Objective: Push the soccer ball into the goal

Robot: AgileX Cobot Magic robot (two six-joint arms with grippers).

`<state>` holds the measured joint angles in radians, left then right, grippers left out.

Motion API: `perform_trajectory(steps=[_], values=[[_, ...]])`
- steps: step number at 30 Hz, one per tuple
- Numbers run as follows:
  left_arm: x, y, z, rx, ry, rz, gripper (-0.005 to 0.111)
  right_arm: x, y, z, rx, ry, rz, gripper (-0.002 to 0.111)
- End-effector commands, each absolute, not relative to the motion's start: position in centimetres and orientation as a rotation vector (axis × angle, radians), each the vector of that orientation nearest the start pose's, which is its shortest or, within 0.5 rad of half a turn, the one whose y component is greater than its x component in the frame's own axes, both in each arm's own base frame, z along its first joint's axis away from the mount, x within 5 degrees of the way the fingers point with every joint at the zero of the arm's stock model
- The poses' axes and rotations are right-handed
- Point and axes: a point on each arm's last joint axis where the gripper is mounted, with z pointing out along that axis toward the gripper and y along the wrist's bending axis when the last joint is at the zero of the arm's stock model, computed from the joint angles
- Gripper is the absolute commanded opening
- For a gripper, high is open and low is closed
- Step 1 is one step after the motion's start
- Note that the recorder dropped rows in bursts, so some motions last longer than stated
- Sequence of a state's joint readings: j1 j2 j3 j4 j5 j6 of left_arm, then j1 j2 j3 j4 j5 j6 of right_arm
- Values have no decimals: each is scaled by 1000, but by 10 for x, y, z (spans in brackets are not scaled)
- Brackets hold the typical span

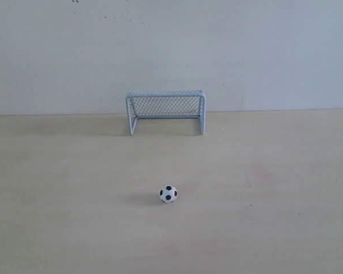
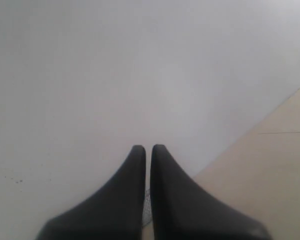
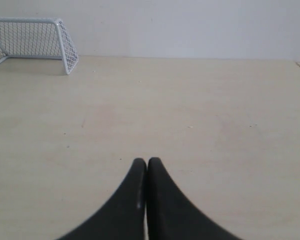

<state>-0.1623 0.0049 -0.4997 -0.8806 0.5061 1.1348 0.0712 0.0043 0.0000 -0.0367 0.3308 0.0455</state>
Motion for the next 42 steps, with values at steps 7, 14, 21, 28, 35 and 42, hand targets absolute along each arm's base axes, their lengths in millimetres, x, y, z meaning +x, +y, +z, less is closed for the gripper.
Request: perform_trajectory(steps=[7,14,21,28,35,42], values=[[17,-18,318,300,1235,-107,4,54,3,184,-44,1805,44,0],[27,-16,300,258,1290,-47,4,54,3,184,-44,1805,44,0],[27,-17,299,244,1301,-98,4,54,3,184,-44,1805,44,0],[29,-19,291,129,1399,-264,4,54,3,184,-44,1805,44,0],[34,-4,281,-204,1474,-353,4,54,3,184,-44,1805,44,0],[45,-4,252,-237,1527,-358,4,54,3,184,-44,1805,44,0]])
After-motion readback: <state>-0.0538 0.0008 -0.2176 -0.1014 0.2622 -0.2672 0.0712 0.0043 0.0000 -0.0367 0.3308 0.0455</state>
